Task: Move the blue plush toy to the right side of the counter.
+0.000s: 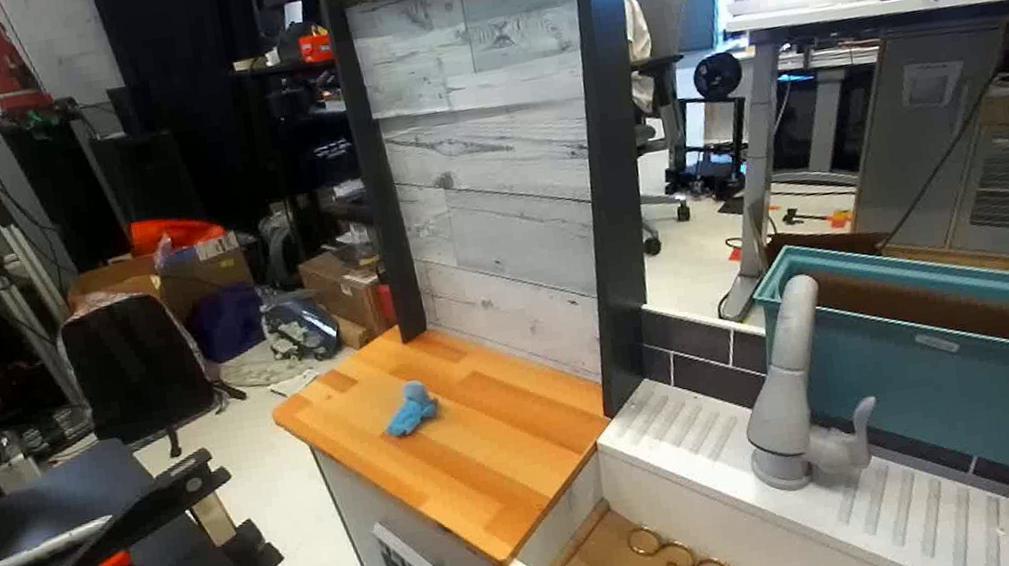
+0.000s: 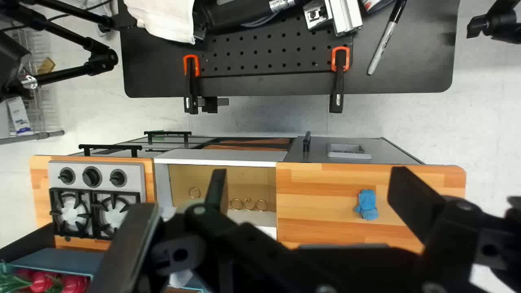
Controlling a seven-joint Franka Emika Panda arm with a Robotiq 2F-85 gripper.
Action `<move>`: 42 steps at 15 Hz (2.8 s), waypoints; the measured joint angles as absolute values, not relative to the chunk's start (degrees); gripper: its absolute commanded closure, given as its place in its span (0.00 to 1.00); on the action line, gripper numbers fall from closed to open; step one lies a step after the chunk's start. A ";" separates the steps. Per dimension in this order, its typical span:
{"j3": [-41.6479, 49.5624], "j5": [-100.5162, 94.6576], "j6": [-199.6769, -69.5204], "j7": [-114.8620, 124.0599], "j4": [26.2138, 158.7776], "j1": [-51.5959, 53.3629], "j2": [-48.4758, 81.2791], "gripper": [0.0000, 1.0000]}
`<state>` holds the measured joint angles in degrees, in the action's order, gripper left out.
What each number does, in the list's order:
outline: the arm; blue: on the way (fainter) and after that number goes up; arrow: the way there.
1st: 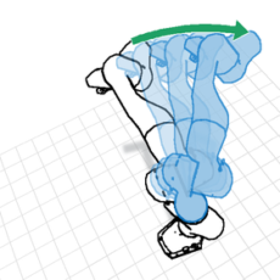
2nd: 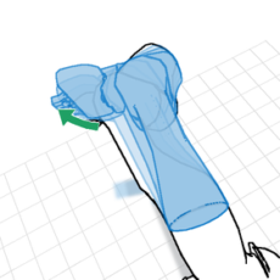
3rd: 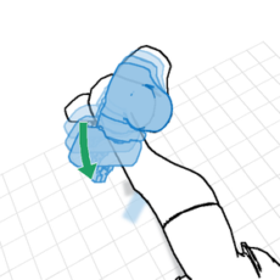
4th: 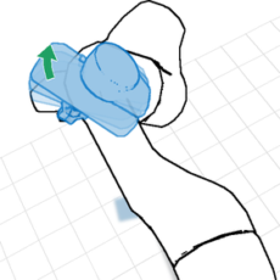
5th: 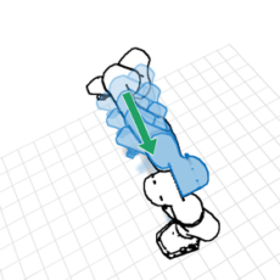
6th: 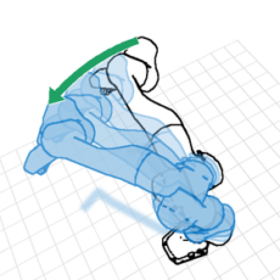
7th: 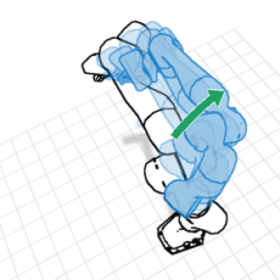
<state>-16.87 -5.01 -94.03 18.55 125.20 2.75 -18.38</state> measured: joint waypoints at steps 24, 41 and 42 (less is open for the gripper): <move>-14.71 -17.71 -137.84 13.03 142.52 4.60 -6.97 0.00; -9.62 -21.82 -167.81 7.53 134.59 3.85 27.74 0.00; -9.34 -19.75 -167.81 5.62 132.58 4.14 30.49 0.00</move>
<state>-9.34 -19.75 -167.81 5.62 132.58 4.14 30.49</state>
